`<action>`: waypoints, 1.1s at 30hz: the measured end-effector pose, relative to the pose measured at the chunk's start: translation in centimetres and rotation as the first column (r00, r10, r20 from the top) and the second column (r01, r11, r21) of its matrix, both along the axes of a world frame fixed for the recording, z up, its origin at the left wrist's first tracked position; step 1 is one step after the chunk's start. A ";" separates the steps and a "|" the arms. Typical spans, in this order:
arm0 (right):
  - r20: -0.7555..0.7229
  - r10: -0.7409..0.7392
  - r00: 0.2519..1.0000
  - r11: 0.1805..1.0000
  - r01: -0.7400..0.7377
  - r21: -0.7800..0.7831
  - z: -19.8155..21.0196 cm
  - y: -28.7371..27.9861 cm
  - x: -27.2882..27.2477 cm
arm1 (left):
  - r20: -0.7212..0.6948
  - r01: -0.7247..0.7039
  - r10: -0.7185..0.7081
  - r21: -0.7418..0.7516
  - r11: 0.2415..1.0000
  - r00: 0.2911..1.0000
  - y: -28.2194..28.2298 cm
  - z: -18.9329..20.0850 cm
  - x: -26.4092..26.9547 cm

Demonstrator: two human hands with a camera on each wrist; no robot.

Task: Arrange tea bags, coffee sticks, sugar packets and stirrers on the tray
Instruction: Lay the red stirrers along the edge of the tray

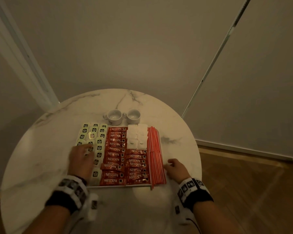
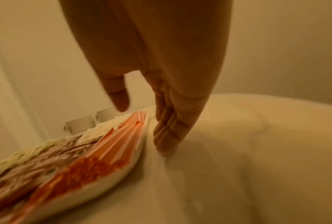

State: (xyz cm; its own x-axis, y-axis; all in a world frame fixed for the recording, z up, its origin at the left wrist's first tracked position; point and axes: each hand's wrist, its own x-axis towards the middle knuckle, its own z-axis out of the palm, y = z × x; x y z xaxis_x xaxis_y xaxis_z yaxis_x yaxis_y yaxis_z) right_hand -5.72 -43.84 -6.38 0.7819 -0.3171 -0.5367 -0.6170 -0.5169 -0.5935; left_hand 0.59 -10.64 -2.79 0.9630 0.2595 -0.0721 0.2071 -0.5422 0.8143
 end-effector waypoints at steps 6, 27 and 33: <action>0.009 -0.077 0.997 0.997 0.077 -0.024 -0.7 0.8 3.4 | -0.487 -0.196 0.107 -0.134 0.972 0.867 6.2 0.7 3.3; -0.060 -0.102 0.993 0.989 0.095 -0.110 0.0 4.3 -4.5 | -0.623 -0.271 -0.100 -0.472 0.839 0.776 10.9 -0.5 -2.4; -0.004 0.065 0.998 0.994 -0.064 0.088 1.1 5.2 -8.6 | -0.627 -0.230 -0.147 -0.479 0.847 0.765 11.8 -0.5 -4.4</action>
State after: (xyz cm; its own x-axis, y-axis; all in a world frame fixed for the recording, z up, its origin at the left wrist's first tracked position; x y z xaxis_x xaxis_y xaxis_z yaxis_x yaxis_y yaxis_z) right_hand -14.34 -38.59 -5.24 0.7956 -0.2180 -0.5652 -0.5881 -0.5019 -0.6342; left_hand -3.76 1.18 -3.27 0.6332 0.0409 -0.7729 0.7733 -0.0736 0.6297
